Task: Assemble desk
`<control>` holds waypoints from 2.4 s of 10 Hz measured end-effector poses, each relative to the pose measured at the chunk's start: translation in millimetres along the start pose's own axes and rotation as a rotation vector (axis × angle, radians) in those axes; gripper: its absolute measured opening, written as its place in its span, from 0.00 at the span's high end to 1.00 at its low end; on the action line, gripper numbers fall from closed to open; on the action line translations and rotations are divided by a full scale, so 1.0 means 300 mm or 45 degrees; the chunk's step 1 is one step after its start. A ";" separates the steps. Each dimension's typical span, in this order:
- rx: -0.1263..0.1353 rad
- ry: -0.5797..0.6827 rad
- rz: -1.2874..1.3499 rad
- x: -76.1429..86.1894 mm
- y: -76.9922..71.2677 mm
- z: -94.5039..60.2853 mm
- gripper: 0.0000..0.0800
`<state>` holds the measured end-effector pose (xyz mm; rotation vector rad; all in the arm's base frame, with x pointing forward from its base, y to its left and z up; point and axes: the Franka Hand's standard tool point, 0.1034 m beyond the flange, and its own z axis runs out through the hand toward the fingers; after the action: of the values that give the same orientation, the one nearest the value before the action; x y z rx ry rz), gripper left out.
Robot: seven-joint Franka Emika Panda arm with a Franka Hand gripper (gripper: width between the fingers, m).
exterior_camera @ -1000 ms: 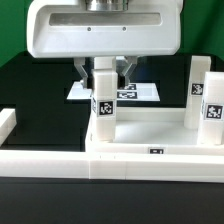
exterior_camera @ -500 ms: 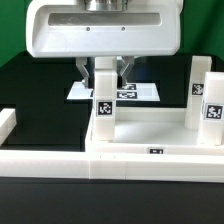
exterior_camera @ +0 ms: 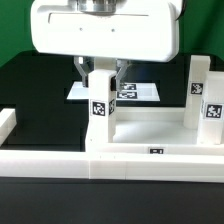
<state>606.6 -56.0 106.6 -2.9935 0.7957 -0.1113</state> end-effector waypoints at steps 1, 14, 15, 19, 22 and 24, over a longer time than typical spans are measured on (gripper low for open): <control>0.005 -0.001 0.138 0.001 0.001 0.000 0.64; 0.001 -0.002 0.507 -0.001 -0.004 0.000 0.21; -0.002 -0.001 0.404 -0.002 -0.008 0.000 0.21; -0.005 0.000 -0.063 -0.004 -0.017 0.000 0.19; -0.005 0.000 -0.333 -0.002 -0.013 0.000 0.19; -0.006 -0.001 -0.487 -0.002 -0.011 0.000 0.19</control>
Offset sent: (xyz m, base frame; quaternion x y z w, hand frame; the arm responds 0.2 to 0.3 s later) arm -0.0007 0.0057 0.0008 -0.0088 -0.0084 0.2254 0.9742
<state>607.7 -52.9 106.7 -3.1082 0.2136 -0.1197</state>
